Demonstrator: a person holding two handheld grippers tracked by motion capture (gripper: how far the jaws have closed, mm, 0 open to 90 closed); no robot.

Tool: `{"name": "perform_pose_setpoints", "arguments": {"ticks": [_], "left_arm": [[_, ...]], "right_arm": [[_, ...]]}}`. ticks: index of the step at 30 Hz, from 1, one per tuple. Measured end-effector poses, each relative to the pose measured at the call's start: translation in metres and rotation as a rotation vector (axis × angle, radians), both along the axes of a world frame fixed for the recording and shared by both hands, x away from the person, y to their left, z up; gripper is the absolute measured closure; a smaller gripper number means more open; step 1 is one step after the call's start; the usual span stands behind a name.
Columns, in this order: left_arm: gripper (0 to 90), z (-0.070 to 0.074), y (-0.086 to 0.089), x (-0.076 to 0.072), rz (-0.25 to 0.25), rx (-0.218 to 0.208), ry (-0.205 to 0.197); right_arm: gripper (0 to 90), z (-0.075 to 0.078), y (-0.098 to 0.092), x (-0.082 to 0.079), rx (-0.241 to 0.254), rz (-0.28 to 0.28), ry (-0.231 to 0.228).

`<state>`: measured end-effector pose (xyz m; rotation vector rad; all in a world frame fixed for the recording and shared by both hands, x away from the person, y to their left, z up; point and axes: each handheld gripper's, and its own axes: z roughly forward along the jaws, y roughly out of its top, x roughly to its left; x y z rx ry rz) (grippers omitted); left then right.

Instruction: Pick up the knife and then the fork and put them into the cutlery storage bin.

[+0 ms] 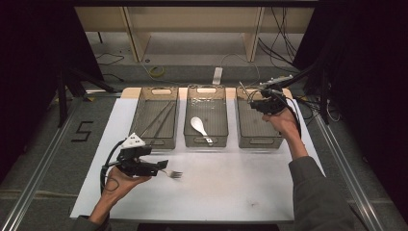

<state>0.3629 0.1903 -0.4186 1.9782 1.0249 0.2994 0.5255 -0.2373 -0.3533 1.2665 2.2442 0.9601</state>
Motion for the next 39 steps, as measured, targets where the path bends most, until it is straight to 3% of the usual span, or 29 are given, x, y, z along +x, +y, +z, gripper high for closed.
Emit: {"name": "perform_pose_setpoints", "arguments": {"ticks": [10, 25, 26, 27, 28, 35, 39], "left_arm": [[15.8, -0.002, -0.001, -0.001, 0.0, 0.01, 0.003], [16.6, -0.003, -0.004, -0.001, -0.022, 0.024, 0.009], [16.6, -0.002, -0.003, -0.001, -0.024, 0.027, 0.005], [16.6, -0.002, -0.003, -0.001, -0.021, 0.028, -0.001], [16.7, -0.001, -0.002, -0.001, -0.02, 0.03, -0.005], [16.8, -0.001, 0.003, 0.001, -0.004, 0.026, -0.003], [16.8, -0.001, 0.003, 0.001, 0.002, 0.03, -0.004]], "right_arm": [[82.0, -0.015, -0.001, 0.029, -0.032, -0.075, 0.051], [80.9, -0.039, 0.007, 0.05, -0.085, -0.121, 0.1], [77.7, -0.04, 0.007, 0.051, -0.098, -0.131, 0.104], [67.7, -0.041, 0.006, 0.051, -0.089, -0.138, 0.091], [64.2, -0.04, 0.005, 0.052, -0.062, -0.148, 0.094], [53.9, -0.023, 0.005, 0.041, -0.029, -0.09, 0.058], [47.0, -0.021, 0.005, 0.03, -0.02, -0.046, 0.049]]}}
